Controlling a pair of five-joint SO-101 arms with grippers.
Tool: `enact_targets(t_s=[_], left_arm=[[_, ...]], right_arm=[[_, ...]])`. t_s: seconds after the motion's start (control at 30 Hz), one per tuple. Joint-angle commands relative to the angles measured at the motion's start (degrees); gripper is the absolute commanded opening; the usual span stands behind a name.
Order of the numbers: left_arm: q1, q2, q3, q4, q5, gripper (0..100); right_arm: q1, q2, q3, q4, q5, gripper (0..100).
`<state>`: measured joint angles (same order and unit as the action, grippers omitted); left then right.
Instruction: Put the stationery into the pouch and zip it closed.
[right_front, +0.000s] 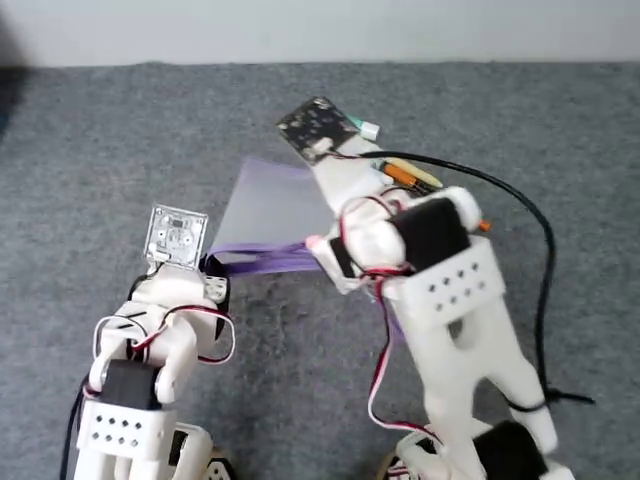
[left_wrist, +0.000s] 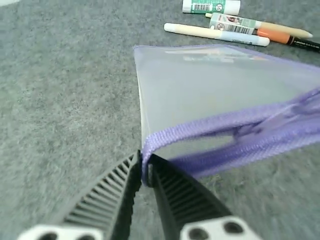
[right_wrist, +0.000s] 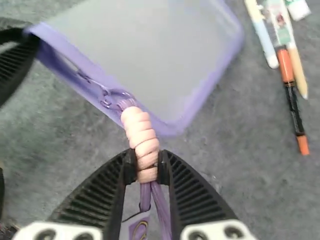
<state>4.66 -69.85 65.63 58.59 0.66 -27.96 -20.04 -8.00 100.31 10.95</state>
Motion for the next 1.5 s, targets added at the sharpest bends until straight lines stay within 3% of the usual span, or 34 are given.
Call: enact_targets(t_s=[0.0, 0.27, 0.6, 1.17, 1.37, 1.47], left_arm=[[-0.26, -0.70, -6.29, 5.36, -0.35, 1], [0.00, -0.70, -19.30, 21.63, -0.44, 1], [0.18, -0.70, -30.81, 30.95, -0.44, 1], [0.18, -0.26, -26.07, 28.92, -0.35, 2], [-0.35, -0.62, -19.56, 26.20, 0.97, 21], [-2.20, -0.62, -17.63, 23.47, 3.69, 26]], right_arm=[[3.38, -6.55, 2.29, 2.33, 1.85, 0.8], [8.92, -14.20, 5.89, 2.33, 4.22, 0.8], [12.53, -15.16, 5.89, 2.24, 4.84, 0.8], [12.44, -14.90, 5.80, 1.89, 4.48, 0.8], [12.44, -15.16, 5.80, 2.07, 4.48, 0.8], [12.44, -15.16, 5.71, 2.07, 4.48, 0.8]])
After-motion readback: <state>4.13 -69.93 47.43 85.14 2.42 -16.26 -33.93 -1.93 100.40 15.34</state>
